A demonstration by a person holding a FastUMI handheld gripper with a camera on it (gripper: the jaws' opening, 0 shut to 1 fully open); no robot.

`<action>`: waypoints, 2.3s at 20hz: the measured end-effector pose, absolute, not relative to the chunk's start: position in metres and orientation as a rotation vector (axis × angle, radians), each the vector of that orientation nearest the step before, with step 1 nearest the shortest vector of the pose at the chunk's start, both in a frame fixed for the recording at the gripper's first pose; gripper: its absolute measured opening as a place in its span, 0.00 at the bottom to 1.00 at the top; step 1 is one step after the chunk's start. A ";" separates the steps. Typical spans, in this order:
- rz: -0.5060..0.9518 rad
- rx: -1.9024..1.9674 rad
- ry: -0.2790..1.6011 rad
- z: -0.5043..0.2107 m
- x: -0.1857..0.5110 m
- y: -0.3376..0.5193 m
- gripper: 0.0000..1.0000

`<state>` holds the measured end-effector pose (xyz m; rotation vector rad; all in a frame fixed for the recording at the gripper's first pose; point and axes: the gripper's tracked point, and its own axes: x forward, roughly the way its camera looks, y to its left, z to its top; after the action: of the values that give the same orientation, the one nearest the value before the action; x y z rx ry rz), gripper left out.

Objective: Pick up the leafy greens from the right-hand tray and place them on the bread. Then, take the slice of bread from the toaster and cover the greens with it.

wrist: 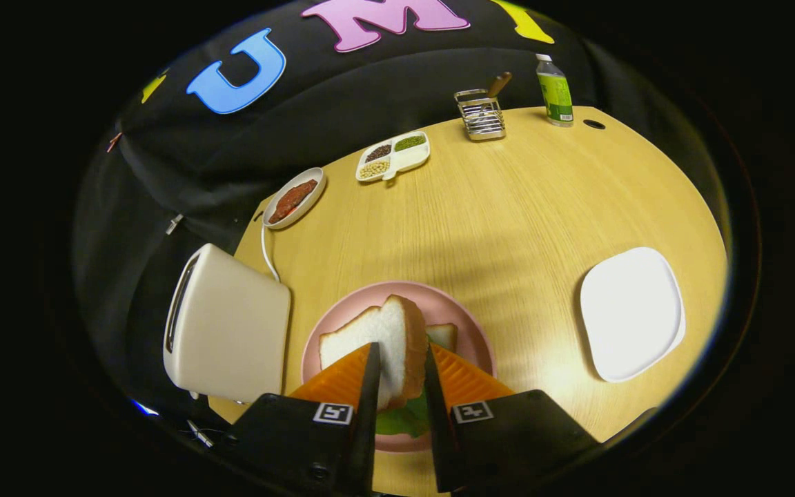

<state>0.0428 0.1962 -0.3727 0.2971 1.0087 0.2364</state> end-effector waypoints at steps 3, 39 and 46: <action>0.208 0.238 0.996 -0.371 0.041 0.182 0.57; 0.169 0.097 0.099 0.035 0.054 0.076 0.98; 0.170 0.085 0.129 0.025 0.061 0.080 0.98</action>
<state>0.0611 0.0797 0.0246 0.0854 0.1291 0.1695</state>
